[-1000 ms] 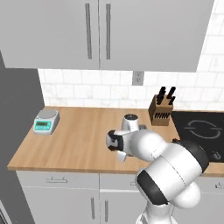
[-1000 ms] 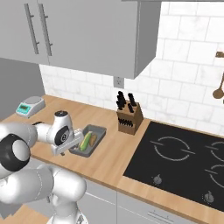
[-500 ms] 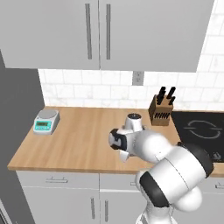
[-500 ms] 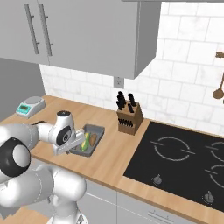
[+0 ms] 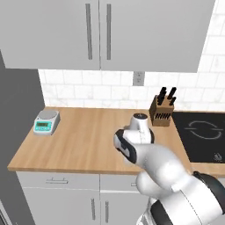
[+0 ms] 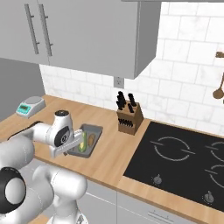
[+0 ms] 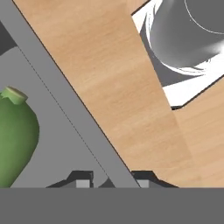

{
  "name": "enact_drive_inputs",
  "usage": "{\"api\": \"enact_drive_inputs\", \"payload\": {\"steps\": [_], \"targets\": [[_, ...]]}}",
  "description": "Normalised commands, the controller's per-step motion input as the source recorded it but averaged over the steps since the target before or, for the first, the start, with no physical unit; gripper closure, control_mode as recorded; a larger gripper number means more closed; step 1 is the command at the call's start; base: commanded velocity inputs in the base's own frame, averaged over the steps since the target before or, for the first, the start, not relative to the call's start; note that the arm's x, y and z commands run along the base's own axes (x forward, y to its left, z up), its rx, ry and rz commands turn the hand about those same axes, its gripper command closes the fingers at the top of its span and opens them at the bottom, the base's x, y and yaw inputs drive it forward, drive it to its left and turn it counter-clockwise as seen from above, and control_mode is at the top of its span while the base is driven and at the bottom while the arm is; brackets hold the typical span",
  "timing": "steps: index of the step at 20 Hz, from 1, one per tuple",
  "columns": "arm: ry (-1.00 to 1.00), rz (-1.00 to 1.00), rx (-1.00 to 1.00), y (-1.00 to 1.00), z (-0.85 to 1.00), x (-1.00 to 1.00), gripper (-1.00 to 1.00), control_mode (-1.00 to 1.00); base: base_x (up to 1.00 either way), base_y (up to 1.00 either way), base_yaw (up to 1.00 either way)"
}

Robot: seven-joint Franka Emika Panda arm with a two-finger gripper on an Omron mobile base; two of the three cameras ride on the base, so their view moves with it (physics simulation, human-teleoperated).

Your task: Take the meat container that has the steak and place it on the second highest rack of the freezer. Then take the vegetable container that has the sweet potato and corn and place it on the highest rack of the freezer.

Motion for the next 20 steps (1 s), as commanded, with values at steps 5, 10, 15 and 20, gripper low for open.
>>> {"api": "enact_drive_inputs", "payload": {"steps": [5,10,15,20], "targets": [[-0.15,0.00,0.00,0.13,1.00,-0.56,1.00,-1.00,0.00,0.00,0.00],[-0.07,-0.02,0.00,-0.05,1.00,-0.93,1.00,-1.00,0.00,0.00,0.00],[-0.02,-0.10,0.00,-0.20,0.98,-0.93,1.00,-1.00,0.00,0.00,0.00],[0.05,-0.05,0.01,-0.21,0.94,-0.78,1.00,-1.00,0.00,0.00,0.00]]}}
